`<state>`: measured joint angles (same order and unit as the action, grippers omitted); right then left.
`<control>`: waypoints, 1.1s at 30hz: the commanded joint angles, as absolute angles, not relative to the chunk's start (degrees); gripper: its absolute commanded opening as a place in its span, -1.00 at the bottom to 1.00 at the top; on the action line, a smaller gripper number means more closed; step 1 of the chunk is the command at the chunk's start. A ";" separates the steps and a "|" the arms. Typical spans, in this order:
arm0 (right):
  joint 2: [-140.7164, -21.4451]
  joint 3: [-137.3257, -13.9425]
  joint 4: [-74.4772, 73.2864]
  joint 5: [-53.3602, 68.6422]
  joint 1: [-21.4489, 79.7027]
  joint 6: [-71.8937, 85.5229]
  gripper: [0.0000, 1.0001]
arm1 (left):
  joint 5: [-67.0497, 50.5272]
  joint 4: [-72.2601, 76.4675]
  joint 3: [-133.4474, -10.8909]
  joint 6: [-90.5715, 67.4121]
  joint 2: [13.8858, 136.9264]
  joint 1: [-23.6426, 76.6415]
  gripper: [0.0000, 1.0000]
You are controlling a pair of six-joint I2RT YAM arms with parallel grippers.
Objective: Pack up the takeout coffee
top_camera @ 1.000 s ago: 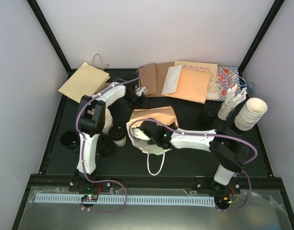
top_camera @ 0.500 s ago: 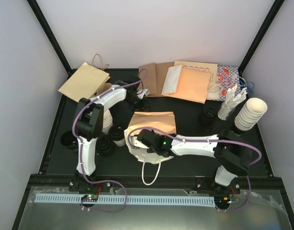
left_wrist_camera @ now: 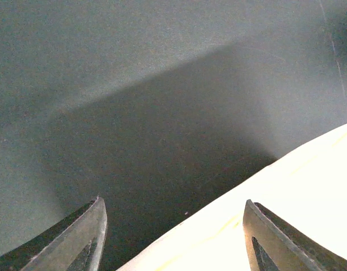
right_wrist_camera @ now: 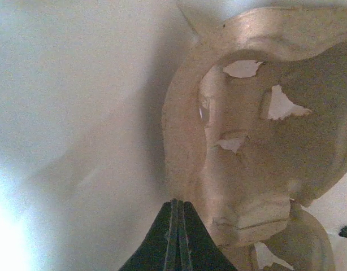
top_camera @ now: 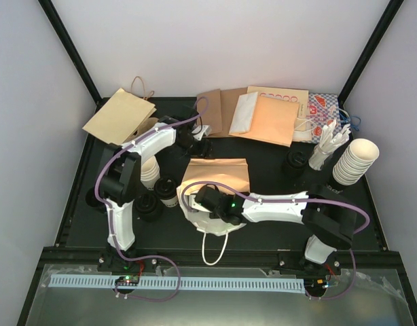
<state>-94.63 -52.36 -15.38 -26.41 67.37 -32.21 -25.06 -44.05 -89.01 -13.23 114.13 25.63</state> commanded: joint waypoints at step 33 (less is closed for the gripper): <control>-98.47 -52.06 -14.34 -26.61 67.15 -33.51 -0.98 | -25.81 -49.06 -97.59 -12.24 126.12 25.01 0.37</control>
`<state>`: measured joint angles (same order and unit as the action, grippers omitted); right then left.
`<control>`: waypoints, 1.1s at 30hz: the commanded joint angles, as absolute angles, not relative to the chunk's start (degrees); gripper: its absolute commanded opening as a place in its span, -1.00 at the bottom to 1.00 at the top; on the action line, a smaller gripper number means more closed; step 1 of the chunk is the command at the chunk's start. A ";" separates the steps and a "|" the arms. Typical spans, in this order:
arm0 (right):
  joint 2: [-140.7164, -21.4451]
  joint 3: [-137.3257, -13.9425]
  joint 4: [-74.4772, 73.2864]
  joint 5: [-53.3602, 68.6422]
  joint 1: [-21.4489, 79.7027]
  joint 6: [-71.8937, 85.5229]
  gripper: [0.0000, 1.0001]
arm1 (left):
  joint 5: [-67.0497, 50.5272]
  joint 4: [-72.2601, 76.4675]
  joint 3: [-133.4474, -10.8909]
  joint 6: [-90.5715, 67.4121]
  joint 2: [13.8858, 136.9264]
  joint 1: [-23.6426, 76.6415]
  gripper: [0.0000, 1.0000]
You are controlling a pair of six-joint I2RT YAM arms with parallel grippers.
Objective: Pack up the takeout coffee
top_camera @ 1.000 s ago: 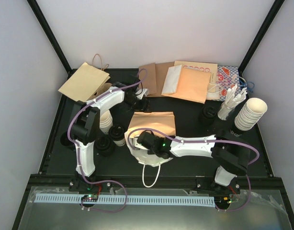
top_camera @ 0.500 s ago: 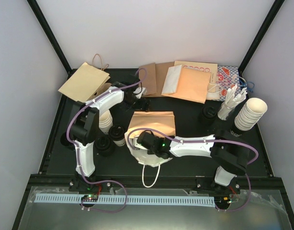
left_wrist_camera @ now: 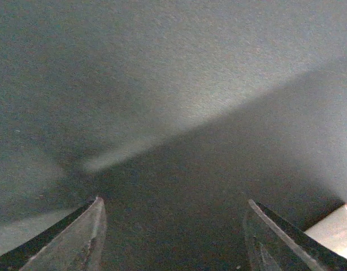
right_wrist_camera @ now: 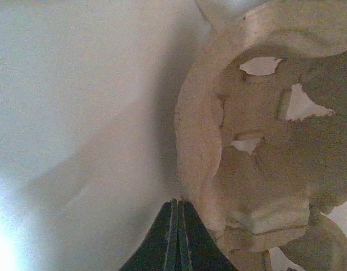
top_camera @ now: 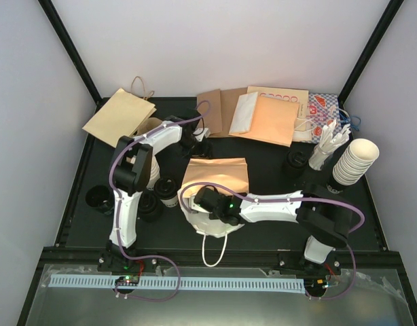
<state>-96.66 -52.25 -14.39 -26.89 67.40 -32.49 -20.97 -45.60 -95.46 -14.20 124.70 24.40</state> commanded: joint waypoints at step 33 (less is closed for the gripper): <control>-105.71 -59.99 -17.42 -23.68 60.89 -36.83 -0.98 | -31.71 -50.78 -90.26 -10.17 119.88 26.25 0.09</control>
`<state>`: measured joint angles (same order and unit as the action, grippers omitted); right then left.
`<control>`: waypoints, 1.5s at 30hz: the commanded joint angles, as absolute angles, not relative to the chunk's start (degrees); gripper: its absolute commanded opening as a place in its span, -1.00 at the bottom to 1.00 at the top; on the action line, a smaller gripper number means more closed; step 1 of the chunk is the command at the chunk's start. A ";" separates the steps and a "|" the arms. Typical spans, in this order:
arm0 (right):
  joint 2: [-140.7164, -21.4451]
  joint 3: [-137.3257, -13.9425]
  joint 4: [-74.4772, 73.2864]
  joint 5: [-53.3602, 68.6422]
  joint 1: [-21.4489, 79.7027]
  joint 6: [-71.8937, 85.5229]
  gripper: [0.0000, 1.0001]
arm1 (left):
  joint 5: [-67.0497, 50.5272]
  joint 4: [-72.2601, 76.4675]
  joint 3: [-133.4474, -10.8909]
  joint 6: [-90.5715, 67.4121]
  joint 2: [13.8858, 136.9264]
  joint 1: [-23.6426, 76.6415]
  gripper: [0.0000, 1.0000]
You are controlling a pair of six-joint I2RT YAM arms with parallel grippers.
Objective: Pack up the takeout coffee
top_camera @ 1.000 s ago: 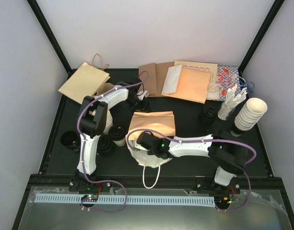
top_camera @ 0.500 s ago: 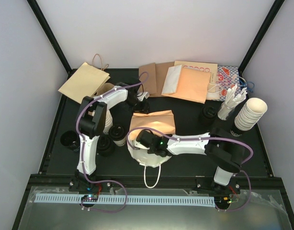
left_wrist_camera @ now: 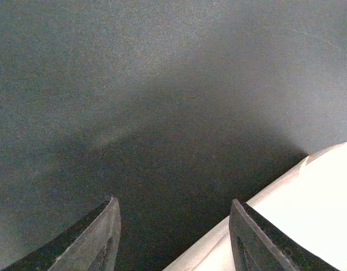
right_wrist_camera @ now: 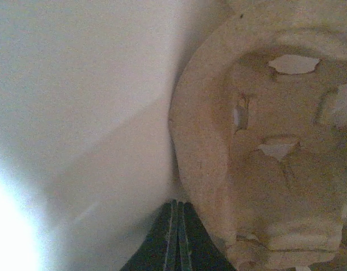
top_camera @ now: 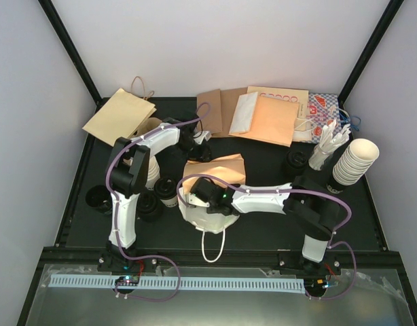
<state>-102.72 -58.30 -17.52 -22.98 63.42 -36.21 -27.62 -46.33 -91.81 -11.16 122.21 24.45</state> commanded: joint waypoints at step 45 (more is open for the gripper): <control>-86.97 -70.63 -55.17 -3.26 56.78 -24.45 -0.97 | -29.18 -54.85 -96.63 -10.50 113.88 26.81 0.67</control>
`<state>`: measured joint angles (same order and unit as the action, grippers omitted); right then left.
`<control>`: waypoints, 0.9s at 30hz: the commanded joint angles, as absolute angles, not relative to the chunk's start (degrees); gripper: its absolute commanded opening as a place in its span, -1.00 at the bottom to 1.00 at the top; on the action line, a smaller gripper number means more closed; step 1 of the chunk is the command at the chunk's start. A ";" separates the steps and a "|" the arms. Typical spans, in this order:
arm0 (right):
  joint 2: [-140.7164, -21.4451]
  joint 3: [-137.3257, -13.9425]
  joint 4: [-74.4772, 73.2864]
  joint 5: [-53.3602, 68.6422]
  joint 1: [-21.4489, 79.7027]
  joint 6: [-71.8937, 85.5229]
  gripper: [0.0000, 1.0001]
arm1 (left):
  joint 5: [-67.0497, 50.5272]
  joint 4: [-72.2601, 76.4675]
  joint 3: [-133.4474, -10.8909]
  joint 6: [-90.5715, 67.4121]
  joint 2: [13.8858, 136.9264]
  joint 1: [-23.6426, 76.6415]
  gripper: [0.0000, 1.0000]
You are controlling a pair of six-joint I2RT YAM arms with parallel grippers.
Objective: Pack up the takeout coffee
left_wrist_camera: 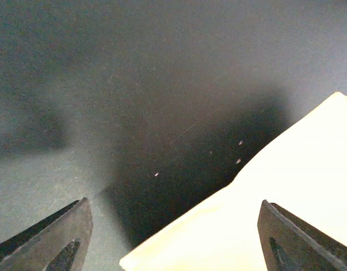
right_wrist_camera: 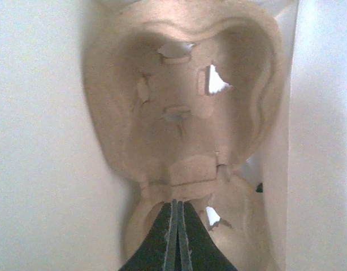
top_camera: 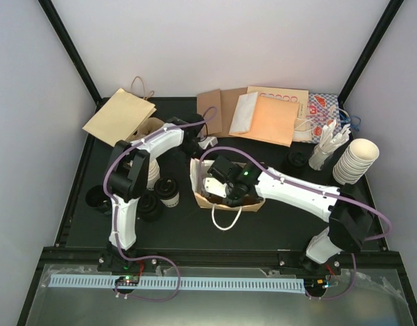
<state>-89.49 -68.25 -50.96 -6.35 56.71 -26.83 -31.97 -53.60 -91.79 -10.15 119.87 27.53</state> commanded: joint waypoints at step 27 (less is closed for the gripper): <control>-82.71 -84.21 -60.61 -5.88 56.42 -17.13 -0.82 | -3.28 -59.72 -93.36 -10.50 76.33 21.36 0.97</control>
